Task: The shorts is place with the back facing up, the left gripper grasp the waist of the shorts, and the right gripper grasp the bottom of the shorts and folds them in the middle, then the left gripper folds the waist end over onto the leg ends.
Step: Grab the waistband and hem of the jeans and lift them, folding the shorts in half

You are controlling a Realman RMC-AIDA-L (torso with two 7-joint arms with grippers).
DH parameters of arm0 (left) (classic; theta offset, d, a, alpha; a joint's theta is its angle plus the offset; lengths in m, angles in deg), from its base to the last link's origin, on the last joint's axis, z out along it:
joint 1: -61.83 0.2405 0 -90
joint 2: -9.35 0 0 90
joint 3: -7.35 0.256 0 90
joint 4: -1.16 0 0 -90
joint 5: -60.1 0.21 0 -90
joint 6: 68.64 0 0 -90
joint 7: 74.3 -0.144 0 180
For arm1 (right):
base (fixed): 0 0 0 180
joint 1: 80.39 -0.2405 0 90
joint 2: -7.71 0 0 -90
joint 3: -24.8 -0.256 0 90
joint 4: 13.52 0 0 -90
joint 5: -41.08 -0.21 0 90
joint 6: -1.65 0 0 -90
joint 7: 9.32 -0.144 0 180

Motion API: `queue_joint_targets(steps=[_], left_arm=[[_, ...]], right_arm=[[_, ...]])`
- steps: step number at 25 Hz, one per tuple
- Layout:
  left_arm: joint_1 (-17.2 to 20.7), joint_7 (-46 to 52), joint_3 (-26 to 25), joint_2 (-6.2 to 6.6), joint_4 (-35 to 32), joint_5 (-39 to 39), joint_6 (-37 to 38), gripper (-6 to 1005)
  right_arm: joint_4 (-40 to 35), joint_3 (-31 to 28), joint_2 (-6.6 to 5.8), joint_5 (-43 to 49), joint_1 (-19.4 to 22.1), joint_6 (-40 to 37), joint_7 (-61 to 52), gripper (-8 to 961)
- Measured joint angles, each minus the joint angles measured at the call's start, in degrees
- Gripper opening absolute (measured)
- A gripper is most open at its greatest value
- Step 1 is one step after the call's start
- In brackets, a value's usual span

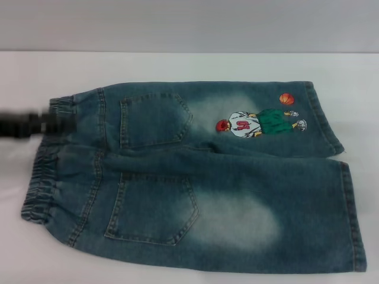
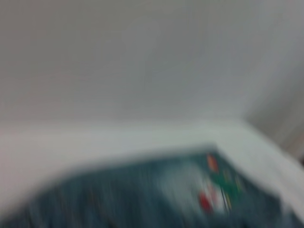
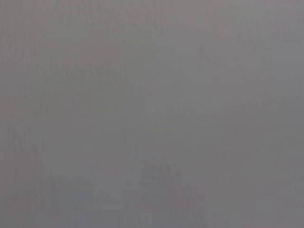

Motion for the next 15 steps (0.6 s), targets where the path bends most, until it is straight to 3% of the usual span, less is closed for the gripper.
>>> queue_joint_targets(steps=[1,6,11,15], left_arm=[[-0.8,5.5,-2.9,0.04,-1.6,9.0,5.8,861],[-0.6,10.7,-10.7,-2.06,-5.1,21.6,13.1,861],[0.5,12.2,-17.2,-2.80,-5.3,28.1,16.3,861],[1.5,13.5,-18.6,-2.73,-5.6,30.4,15.5,860]], right_arm=[[0.0,0.0,-0.07,-0.1,-0.1,0.1,0.1,696],[0.0,-0.3,-0.29,-0.3,-0.4,0.4,0.3,696],[-0.2,-0.8,-0.38,-0.3,-0.8,1.2,0.4,696],[-0.4,-1.0,-0.40,-0.4,-0.9,1.8,0.4,695]])
